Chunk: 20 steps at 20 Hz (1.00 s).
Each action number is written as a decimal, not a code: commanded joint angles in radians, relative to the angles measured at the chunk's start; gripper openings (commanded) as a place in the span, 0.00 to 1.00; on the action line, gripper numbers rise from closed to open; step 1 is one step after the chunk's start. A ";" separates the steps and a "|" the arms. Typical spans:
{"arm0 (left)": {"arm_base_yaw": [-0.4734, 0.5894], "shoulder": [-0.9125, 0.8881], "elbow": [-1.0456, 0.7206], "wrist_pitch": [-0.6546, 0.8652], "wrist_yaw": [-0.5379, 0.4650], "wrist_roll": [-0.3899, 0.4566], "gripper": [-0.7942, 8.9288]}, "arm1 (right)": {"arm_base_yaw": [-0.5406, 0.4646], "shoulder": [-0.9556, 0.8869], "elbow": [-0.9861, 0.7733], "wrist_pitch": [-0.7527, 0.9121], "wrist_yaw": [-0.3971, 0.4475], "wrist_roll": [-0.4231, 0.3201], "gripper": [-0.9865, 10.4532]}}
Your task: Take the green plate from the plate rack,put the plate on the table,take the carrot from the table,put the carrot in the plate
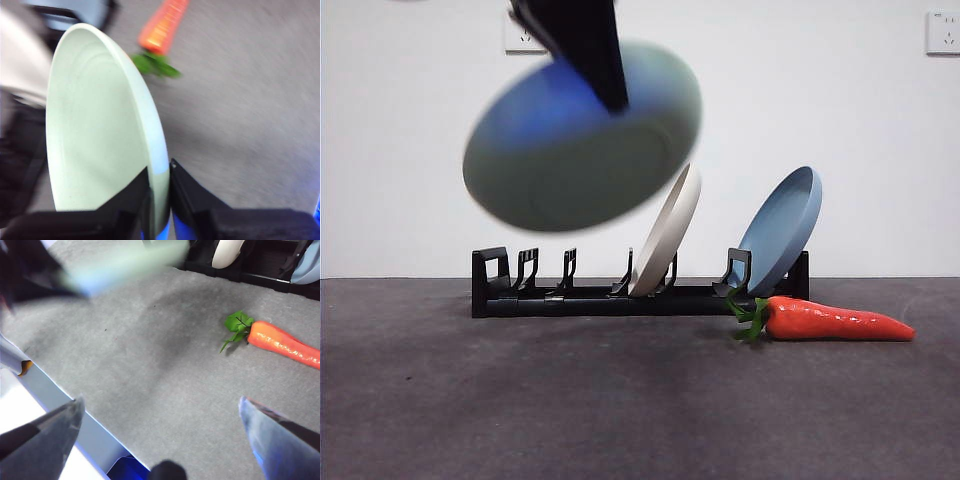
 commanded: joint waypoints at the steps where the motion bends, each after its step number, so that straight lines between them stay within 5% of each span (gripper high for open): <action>1: -0.027 0.016 -0.129 0.115 -0.053 0.034 0.08 | 0.002 -0.001 0.002 0.010 -0.002 0.007 0.61; 9: -0.141 0.158 -0.359 0.458 -0.154 0.187 0.08 | 0.002 0.003 0.002 0.026 -0.001 0.007 0.61; 15: -0.148 0.296 -0.359 0.449 -0.134 0.128 0.09 | 0.002 0.037 0.002 0.031 0.030 0.004 0.61; 20: -0.148 0.296 -0.357 0.465 -0.081 0.061 0.47 | 0.002 0.118 0.002 0.121 0.112 -0.005 0.61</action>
